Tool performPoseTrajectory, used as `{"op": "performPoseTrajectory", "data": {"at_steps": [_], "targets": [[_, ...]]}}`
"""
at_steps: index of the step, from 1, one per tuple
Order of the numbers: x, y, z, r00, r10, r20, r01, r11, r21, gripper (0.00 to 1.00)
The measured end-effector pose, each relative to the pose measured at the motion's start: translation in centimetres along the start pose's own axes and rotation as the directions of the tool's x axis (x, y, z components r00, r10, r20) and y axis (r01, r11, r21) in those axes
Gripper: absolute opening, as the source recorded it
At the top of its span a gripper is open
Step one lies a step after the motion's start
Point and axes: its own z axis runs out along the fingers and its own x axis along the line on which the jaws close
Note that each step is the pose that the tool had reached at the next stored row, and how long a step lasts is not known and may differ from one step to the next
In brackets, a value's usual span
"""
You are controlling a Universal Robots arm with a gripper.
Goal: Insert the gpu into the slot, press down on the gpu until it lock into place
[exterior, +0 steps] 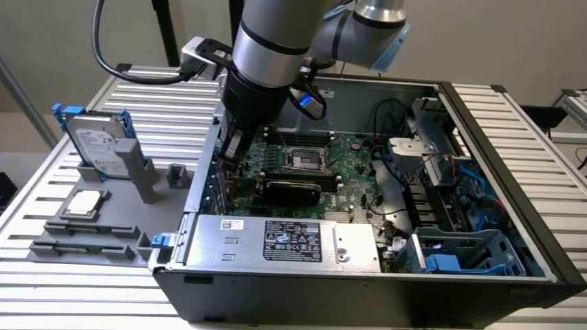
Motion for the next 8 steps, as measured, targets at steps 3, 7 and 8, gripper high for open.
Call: {"op": "performPoseTrajectory", "data": {"at_steps": [3,7,8], "targets": [[-0.03,0.04,0.0,1.0,0.001,0.0,-0.001,1.0,-0.0001,0.11],[-0.06,0.07,-0.05,1.0,0.001,0.0002,-0.001,1.0,-0.0005,0.11],[-0.06,0.09,-0.08,1.0,0.001,0.0001,-0.001,1.0,-0.0006,0.11]]}}
